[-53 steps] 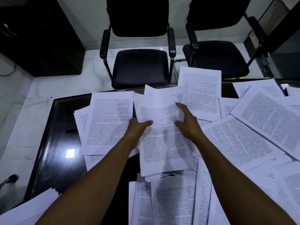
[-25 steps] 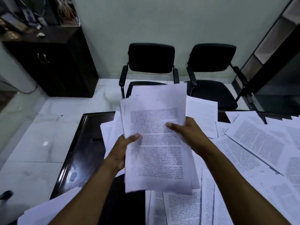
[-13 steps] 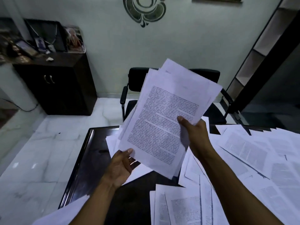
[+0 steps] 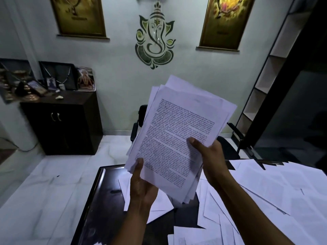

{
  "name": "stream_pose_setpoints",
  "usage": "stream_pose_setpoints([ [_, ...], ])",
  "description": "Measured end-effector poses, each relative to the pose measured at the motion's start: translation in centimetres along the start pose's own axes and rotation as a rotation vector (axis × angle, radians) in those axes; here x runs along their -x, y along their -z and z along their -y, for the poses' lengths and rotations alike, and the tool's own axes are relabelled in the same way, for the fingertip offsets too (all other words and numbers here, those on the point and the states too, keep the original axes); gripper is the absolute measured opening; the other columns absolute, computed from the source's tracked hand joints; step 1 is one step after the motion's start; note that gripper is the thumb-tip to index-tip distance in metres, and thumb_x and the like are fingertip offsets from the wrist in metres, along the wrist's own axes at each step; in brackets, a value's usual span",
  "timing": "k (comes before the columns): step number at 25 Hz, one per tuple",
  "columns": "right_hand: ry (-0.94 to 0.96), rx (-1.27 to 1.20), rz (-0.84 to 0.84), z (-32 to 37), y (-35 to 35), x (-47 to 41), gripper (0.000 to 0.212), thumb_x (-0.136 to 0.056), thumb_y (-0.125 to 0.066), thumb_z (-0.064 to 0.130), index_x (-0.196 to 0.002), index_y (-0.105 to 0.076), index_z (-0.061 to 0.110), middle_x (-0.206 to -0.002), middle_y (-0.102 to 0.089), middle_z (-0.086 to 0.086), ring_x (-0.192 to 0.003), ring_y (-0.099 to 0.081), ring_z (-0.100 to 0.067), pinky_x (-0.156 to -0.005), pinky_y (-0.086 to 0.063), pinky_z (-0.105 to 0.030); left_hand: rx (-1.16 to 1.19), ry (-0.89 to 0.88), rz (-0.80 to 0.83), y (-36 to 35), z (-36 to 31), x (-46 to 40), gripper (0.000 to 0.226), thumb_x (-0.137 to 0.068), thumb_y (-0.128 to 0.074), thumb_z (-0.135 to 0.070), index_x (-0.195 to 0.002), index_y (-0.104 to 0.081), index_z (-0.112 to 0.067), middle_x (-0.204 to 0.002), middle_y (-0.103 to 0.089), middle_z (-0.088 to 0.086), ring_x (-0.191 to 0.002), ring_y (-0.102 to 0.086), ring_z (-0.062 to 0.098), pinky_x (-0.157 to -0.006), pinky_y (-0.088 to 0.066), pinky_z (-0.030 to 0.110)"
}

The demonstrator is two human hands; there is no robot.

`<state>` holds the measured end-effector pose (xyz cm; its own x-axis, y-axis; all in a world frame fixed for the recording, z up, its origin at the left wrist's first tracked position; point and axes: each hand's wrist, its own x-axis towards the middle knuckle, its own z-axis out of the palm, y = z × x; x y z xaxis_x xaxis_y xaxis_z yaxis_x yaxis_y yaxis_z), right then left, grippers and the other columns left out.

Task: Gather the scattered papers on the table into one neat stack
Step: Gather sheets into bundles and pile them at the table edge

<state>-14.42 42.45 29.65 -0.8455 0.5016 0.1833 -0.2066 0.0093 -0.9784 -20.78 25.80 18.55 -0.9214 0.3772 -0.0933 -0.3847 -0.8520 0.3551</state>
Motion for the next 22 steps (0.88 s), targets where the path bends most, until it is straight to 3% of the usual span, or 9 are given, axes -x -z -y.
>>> stream_pose_setpoints([
  [3, -0.032, 0.077, 0.049, 0.1, -0.7, 1.2, 0.019, -0.089, -0.075, 0.017, -0.107, -0.069, 0.02, -0.102, -0.078, 0.003, -0.097, -0.074, -0.018, -0.078, -0.058, -0.029, -0.076, -0.03, 0.037, 0.3, -0.2, 0.8, 0.068, -0.069, -0.09, -0.024, -0.13, -0.06, -0.017, -0.122, -0.064, 0.018, -0.106, -0.062, 0.037, -0.094, -0.052, 0.058],
  [5, -0.038, -0.027, 0.065, 2.4, 0.2, 0.5, 0.025, -0.087, -0.075, 0.024, -0.111, -0.071, 0.016, -0.105, -0.079, -0.001, -0.094, -0.076, -0.021, -0.077, -0.059, -0.035, -0.105, -0.05, 0.028, 1.3, -0.9, 1.0, 0.055, -0.084, -0.073, -0.012, -0.137, -0.057, -0.013, -0.128, -0.063, 0.018, -0.112, -0.06, 0.038, -0.098, -0.05, 0.058],
  [7, -0.063, -0.07, 0.101, 6.5, 2.5, -1.5, 0.033, -0.09, -0.069, 0.036, -0.117, -0.072, 0.018, -0.109, -0.076, -0.004, -0.09, -0.073, -0.021, -0.078, -0.057, -0.036, -0.147, -0.053, 0.017, 2.7, -2.2, 1.2, 0.059, -0.09, -0.063, -0.007, -0.146, -0.048, -0.008, -0.132, -0.059, 0.02, -0.119, -0.054, 0.04, -0.1, -0.049, 0.059],
  [10, -0.11, 0.256, 0.339, 13.0, 4.9, -4.4, 0.04, -0.097, -0.057, 0.041, -0.129, -0.067, 0.02, -0.12, -0.073, -0.014, -0.101, -0.066, -0.027, -0.081, -0.05, -0.036, -0.18, -0.054, 0.036, 4.3, -3.4, 2.2, 0.08, -0.077, -0.084, -0.015, -0.146, -0.045, -0.006, -0.133, -0.055, 0.021, -0.12, -0.05, 0.042, -0.099, -0.047, 0.062],
  [12, -0.127, 0.598, 0.514, 14.6, 4.4, -5.7, 0.042, -0.087, -0.069, 0.046, -0.123, -0.071, 0.023, -0.114, -0.074, -0.016, -0.096, -0.065, -0.028, -0.083, -0.048, -0.04, -0.193, -0.018, 0.036, 4.5, -3.0, 3.1, 0.082, -0.069, -0.091, -0.017, -0.14, -0.051, -0.008, -0.132, -0.053, 0.021, -0.119, -0.048, 0.043, -0.103, -0.042, 0.065],
  [14, -0.161, 0.852, 0.658, 14.7, 3.0, -6.3, 0.045, -0.081, -0.08, 0.046, -0.116, -0.074, 0.018, -0.109, -0.075, -0.017, -0.093, -0.069, -0.027, -0.085, -0.052, -0.041, -0.176, 0.012, 0.037, 4.8, -2.4, 3.7, 0.069, -0.073, -0.083, -0.013, -0.135, -0.055, -0.012, -0.127, -0.057, 0.021, -0.116, -0.051, 0.043, -0.104, -0.039, 0.068],
  [18, -0.111, 1.119, 0.746, 12.1, 0.9, -5.7, 0.046, -0.076, -0.086, 0.047, -0.104, -0.076, 0.012, -0.1, -0.08, -0.002, -0.094, -0.077, -0.022, -0.092, -0.06, -0.047, -0.147, 0.073, 0.053, 4.2, -2.0, 4.7, 0.076, -0.061, -0.094, -0.019, -0.128, -0.059, -0.007, -0.114, -0.064, 0.021, -0.102, -0.062, 0.038, -0.084, -0.057, 0.055],
  [20, -0.058, 1.225, 0.794, 10.9, 0.2, -5.1, 0.045, -0.078, -0.083, 0.051, -0.098, -0.077, 0.011, -0.096, -0.08, -0.001, -0.091, -0.077, -0.021, -0.09, -0.06, -0.049, -0.137, 0.077, 0.041, 4.1, -2.0, 5.2, 0.076, -0.06, -0.095, -0.017, -0.127, -0.061, -0.004, -0.115, -0.064, 0.022, -0.1, -0.063, 0.037, -0.083, -0.058, 0.055],
  [22, -0.057, 1.175, 0.799, 11.3, 0.0, -4.8, 0.043, -0.082, -0.08, 0.053, -0.098, -0.077, 0.014, -0.097, -0.08, -0.001, -0.091, -0.076, -0.021, -0.089, -0.061, -0.045, -0.12, 0.063, -0.009, 4.8, -2.2, 5.2, 0.081, -0.066, -0.091, -0.014, -0.137, -0.055, -0.002, -0.126, -0.061, 0.023, -0.108, -0.061, 0.04, -0.09, -0.055, 0.056],
])
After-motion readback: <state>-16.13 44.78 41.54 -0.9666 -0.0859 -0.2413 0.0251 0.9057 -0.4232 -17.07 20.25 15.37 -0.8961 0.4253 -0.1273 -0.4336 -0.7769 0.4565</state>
